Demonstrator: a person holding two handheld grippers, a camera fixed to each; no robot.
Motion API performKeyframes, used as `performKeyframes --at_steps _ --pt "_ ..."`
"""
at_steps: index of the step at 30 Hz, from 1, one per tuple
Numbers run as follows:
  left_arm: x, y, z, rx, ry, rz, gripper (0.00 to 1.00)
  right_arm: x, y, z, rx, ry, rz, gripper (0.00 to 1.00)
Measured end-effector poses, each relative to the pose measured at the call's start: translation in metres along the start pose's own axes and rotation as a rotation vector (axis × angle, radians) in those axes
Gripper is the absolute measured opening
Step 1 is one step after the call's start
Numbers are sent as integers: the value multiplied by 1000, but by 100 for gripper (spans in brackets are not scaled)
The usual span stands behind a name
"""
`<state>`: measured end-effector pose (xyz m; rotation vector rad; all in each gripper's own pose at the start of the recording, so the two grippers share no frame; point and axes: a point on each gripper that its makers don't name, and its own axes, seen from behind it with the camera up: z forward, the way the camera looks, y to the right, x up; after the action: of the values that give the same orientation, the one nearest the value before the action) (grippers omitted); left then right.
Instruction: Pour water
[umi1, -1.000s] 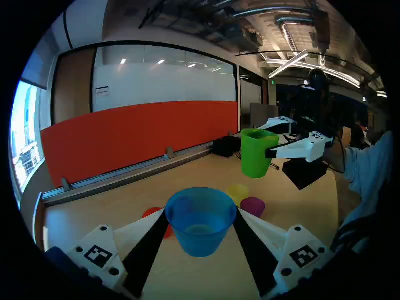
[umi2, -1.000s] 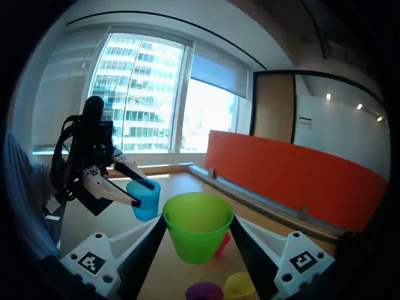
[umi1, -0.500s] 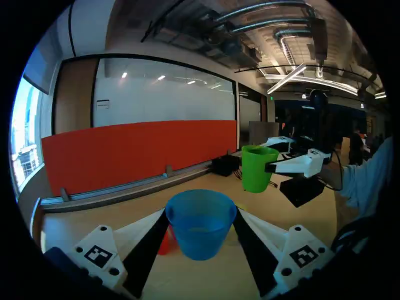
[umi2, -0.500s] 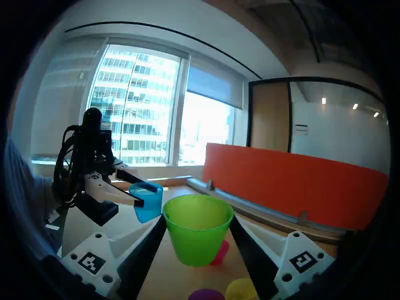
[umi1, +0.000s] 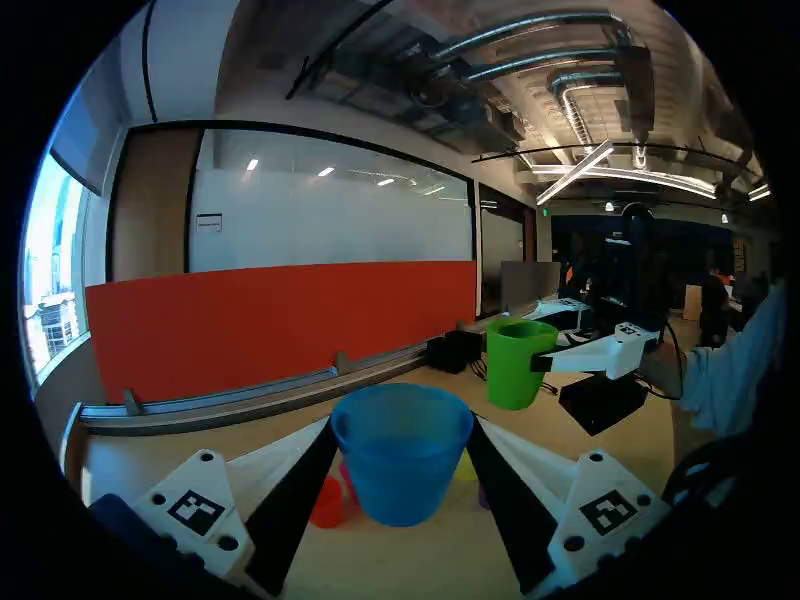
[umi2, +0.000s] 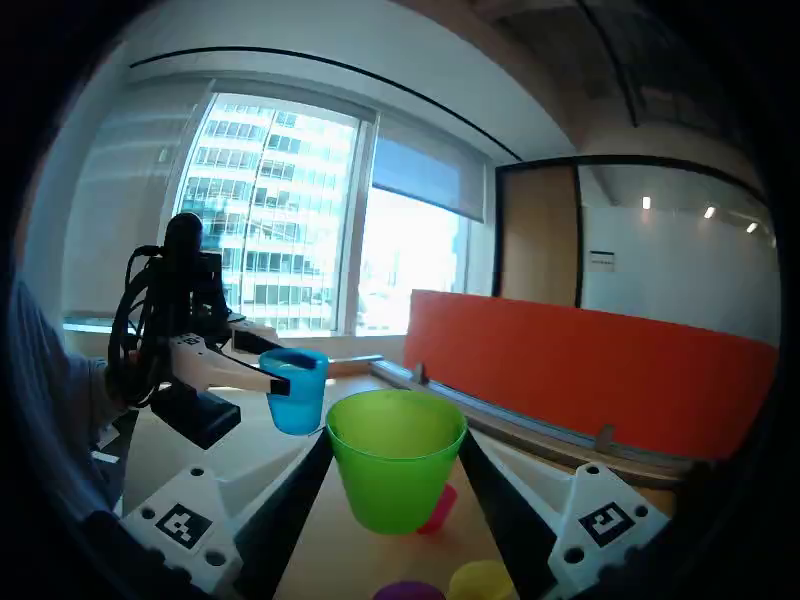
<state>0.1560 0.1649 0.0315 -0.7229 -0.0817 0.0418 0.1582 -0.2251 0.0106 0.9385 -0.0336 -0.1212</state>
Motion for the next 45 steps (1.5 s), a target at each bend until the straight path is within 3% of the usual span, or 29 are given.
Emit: performKeyframes --at_steps 23,45 --pt "37 0 1 14 40 97 88 -7 -9 0 20 -3 -7 92" --pt "75 1 5 71 80 279 88 -27 -24 8 58 4 12 92"
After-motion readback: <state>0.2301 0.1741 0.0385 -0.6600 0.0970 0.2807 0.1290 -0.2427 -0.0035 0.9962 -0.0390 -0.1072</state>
